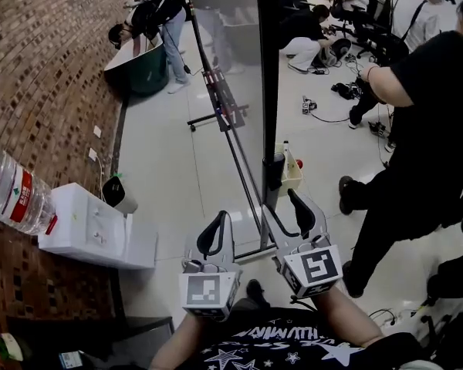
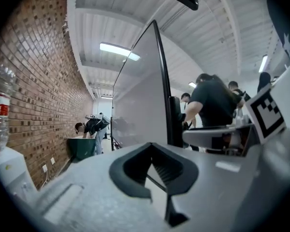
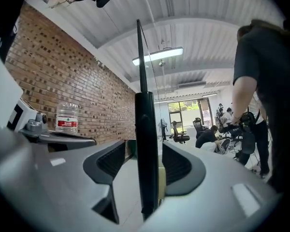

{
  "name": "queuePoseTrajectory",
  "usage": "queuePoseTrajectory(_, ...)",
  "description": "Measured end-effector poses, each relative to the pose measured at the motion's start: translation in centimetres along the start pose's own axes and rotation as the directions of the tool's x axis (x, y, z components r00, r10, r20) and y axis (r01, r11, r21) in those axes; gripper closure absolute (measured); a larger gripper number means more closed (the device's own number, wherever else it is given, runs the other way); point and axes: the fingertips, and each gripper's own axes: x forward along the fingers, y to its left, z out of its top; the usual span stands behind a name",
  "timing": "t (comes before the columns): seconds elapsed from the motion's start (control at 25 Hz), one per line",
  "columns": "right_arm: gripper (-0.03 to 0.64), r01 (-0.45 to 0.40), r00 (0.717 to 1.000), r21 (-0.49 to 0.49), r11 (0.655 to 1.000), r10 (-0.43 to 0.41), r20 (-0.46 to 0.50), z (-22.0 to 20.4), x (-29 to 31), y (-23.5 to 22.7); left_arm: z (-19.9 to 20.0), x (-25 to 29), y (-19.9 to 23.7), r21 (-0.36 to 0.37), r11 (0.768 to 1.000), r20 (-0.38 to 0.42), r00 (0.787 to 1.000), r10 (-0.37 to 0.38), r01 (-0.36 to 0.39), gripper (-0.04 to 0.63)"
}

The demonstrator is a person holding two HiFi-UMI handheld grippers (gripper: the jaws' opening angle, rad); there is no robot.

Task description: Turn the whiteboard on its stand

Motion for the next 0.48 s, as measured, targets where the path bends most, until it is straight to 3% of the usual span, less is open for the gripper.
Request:
queuePoseTrajectory(0.2,0.325,0.021,0.999,-0.038,0.999,-0.021,-0.026,-0.3,3.5,0.0,0.0,2.0,1.3,-0.01,1.0,0.005,1.0,-0.018,0.018,0.589)
queuePoseTrajectory(0.48,0.358,0.095,0.995,-0.086,0.992,-0.095,-0.002,0.7,6.3,-0.3,-0.2,3.8,2.7,-0.022,0.999,0.001,0.999,-0.037,0.037,0.589)
